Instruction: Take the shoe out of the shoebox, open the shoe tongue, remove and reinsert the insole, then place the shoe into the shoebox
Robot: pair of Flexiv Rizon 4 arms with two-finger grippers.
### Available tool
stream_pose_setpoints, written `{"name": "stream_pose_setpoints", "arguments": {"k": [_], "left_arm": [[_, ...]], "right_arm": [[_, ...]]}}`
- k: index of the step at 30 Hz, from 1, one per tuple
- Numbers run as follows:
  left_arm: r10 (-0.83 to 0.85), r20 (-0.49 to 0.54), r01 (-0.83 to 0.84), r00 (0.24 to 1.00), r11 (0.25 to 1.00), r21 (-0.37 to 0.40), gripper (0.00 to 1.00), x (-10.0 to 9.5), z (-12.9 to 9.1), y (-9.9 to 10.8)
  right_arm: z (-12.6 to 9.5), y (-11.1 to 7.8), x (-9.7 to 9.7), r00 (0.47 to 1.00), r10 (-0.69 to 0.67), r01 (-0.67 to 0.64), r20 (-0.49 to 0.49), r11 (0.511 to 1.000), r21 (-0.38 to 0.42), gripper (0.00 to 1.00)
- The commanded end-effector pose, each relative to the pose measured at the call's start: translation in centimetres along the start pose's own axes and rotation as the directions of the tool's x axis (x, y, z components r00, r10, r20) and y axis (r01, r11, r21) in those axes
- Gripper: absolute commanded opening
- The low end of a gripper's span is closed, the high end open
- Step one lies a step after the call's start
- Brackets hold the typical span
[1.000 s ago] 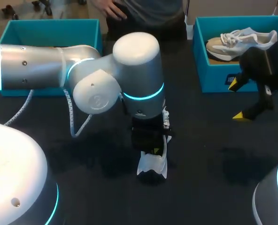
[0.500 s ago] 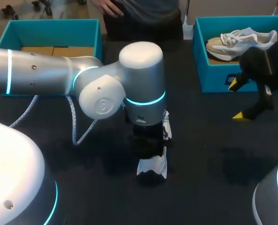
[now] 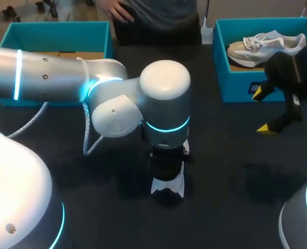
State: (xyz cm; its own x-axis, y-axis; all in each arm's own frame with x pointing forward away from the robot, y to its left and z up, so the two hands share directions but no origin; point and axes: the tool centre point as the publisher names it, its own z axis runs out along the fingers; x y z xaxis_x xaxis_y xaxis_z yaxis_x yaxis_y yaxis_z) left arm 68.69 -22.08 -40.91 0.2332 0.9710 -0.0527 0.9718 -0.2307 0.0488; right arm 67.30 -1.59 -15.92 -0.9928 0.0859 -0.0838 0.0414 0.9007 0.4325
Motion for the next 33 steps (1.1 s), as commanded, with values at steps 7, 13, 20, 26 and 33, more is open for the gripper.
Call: {"name": "stream_pose_setpoints", "arguments": {"k": [7, 13, 20, 26, 33], "left_arm": [[-0.011, -0.031, 0.007, 0.999, 0.992, -0.123, 0.00, 0.6, 5.2, 3.1], [-0.045, -0.012, 0.042, 0.999, 0.982, -0.185, 0.00, 0.5, 5.5, 4.7], [-0.072, 0.008, 0.072, 0.997, 0.971, -0.227, 0.00, 0.8, 4.0, 6.1], [-0.051, 0.030, 0.056, 0.998, 0.973, -0.224, 0.00, 0.7, 1.4, 5.1], [-0.018, 0.038, 0.025, 0.999, 0.980, -0.200, 0.00, 0.4, -2.0, 4.0]], "right_arm": [[0.2, 0.1, -0.2, 1.000, 0.001, -0.001, -0.002, 1.000, 0.004, 1.00], [0.2, 0.1, -0.2, 1.000, 0.001, -0.001, -0.002, 1.000, 0.004, 1.00], [0.2, 0.1, -0.2, 1.000, 0.001, -0.001, -0.002, 1.000, 0.004, 1.00], [0.2, 0.1, -0.2, 1.000, 0.001, -0.001, -0.002, 1.000, 0.004, 1.00], [0.2, 0.1, -0.2, 1.000, 0.001, -0.001, -0.002, 1.000, 0.004, 1.00]]}}
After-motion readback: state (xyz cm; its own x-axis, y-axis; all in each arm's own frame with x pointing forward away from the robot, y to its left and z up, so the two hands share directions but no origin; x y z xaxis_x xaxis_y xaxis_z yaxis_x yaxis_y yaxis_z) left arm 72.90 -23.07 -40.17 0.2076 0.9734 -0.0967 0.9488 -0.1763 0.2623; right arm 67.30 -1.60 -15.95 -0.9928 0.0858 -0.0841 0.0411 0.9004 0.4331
